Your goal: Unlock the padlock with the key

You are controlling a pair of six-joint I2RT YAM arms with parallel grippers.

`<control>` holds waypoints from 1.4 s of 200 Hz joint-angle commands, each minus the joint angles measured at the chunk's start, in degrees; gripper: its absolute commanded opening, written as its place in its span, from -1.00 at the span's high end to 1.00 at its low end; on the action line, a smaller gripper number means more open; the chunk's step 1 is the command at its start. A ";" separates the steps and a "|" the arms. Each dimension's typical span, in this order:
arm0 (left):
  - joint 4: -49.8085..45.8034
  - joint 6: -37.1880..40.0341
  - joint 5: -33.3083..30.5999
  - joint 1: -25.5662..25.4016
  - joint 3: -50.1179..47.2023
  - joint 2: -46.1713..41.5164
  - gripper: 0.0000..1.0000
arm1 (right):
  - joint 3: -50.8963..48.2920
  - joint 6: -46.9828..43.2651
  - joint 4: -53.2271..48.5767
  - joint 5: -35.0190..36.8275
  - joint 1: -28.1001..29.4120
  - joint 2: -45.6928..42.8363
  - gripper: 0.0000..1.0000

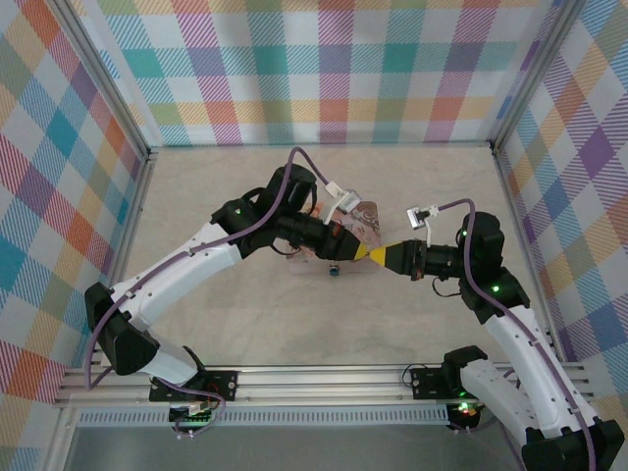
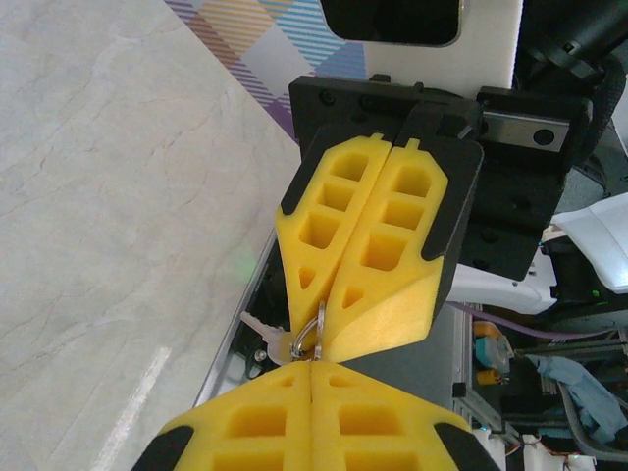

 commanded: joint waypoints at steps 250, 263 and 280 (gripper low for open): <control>-1.33 1.83 0.81 0.46 2.60 1.16 1.00 | 3.27 -4.15 -4.18 0.90 0.27 -0.05 0.33; -1.48 1.82 0.68 0.62 2.69 1.25 1.00 | 3.15 -4.48 -4.60 0.53 0.25 0.03 0.38; -1.50 1.79 0.66 0.69 2.81 1.28 1.00 | 3.05 -4.92 -5.06 0.71 0.27 -0.21 0.55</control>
